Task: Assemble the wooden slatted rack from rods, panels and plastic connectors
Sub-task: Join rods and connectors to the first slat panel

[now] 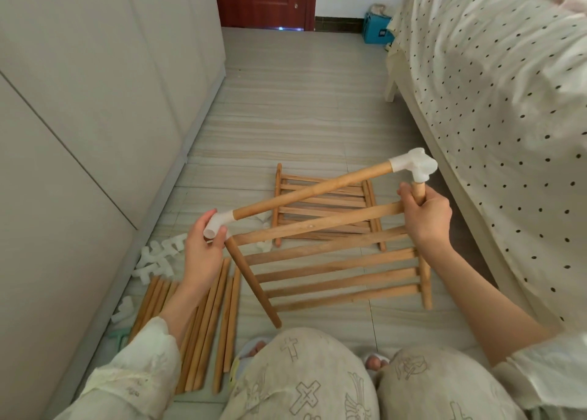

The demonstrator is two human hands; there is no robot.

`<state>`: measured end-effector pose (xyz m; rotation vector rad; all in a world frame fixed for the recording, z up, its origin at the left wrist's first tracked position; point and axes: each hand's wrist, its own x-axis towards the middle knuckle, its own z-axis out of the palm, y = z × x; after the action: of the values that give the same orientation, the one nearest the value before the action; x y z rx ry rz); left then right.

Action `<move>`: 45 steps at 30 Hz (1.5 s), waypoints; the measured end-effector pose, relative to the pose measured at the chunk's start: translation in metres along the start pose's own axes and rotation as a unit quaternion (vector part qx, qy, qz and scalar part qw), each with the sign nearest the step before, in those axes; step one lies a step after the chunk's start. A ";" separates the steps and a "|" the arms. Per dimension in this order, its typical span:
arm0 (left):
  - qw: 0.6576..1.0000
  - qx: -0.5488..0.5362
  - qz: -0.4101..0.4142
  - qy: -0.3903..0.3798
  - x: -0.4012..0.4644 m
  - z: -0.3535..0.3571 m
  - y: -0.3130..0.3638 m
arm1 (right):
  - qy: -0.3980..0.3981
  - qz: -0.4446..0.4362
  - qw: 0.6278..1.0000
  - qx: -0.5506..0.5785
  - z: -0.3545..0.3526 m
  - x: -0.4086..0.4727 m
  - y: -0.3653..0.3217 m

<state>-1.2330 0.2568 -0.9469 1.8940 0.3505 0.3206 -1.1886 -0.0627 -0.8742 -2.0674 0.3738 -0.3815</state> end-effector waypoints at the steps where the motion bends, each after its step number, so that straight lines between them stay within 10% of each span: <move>1: 1.000 0.009 0.008 -0.004 -0.001 0.000 0.000 | 0.000 0.007 1.000 0.001 0.000 -0.001 0.004; 12: 0.966 0.226 0.022 -0.124 -0.016 0.003 0.001 | -0.010 -0.066 0.996 -0.066 0.001 0.010 -0.012; 25: 0.949 0.239 -0.076 -0.192 -0.033 0.023 -0.007 | -0.106 -0.073 0.965 -0.228 0.033 0.026 0.004; 28: 0.948 0.217 -0.115 -0.202 -0.030 0.029 0.009 | -0.166 -0.152 0.930 -0.291 0.050 -0.002 0.011; 34: 0.929 0.256 -0.147 -0.223 -0.028 0.061 0.051 | -0.536 -0.138 0.776 -0.301 0.069 -0.068 0.006; 45: 0.915 0.014 -0.340 -0.217 -0.032 0.075 0.079 | -0.462 -0.265 0.749 -0.393 0.047 -0.076 0.010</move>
<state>-1.2264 0.1544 -0.8996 1.6878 0.6769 -0.5655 -1.2385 -0.0004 -0.9150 -2.8455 -0.8216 0.6280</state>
